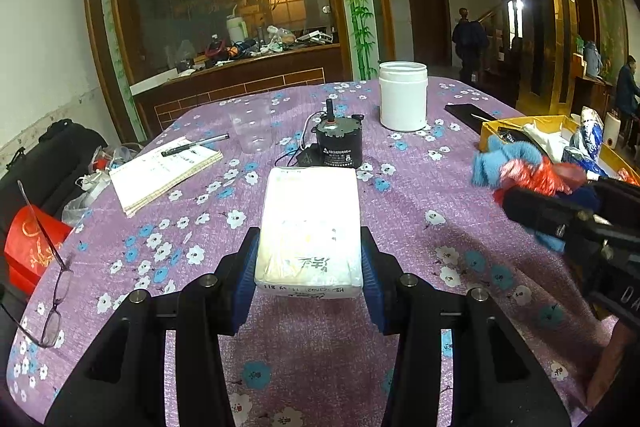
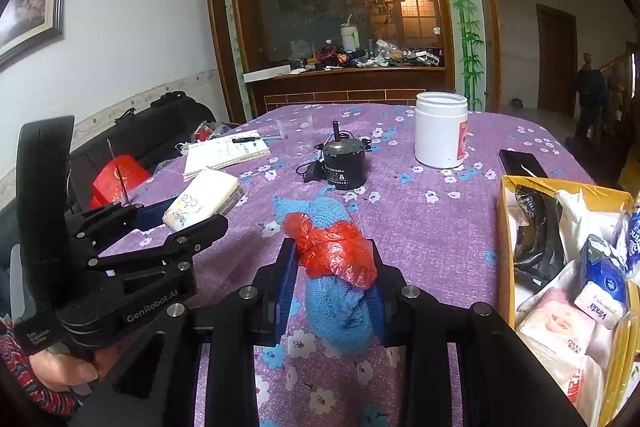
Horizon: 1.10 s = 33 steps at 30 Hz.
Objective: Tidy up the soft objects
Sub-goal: 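Lift the Face pack with the left gripper while the right gripper holds the blue knitted item, then carry the Face pack and blue knitted item over the box and lower them in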
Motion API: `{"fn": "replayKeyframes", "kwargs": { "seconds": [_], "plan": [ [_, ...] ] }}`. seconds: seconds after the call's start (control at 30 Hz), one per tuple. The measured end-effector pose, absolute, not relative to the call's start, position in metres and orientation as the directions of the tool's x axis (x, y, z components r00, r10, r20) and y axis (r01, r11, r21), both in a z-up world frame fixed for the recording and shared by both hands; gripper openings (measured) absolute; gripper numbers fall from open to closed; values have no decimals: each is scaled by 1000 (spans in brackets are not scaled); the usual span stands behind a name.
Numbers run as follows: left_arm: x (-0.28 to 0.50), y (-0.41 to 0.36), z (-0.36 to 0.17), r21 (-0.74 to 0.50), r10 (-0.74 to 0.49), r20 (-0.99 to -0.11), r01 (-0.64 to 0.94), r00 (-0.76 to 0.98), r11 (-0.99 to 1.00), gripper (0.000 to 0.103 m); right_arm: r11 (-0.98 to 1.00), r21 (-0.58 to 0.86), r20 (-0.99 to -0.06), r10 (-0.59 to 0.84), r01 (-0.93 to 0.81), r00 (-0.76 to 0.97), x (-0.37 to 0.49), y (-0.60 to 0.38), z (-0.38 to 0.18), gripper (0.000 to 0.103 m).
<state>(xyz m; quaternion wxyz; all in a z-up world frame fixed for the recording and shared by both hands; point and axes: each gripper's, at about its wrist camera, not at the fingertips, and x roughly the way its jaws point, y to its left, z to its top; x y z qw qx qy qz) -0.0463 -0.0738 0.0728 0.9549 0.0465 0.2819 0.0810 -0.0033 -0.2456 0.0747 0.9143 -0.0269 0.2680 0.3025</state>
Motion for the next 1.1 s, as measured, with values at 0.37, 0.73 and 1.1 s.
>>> {"fn": "replayKeyframes", "kwargs": {
  "seconds": [0.37, 0.73, 1.1],
  "plan": [
    [-50, -86, 74, 180, 196, -511, -118, 837, 977, 44, 835, 257, -462, 548, -486, 697, -7, -283, 85, 33],
    [-51, -104, 78, 230, 211, -490, -108, 846, 967, 44, 832, 319, -426, 554, -455, 715, -19, -313, 97, 33],
    [-53, -134, 83, 286, 204, -471, -70, 858, 956, 44, 834, 379, -389, 536, -401, 749, -21, -354, 105, 33]
  ]
}}
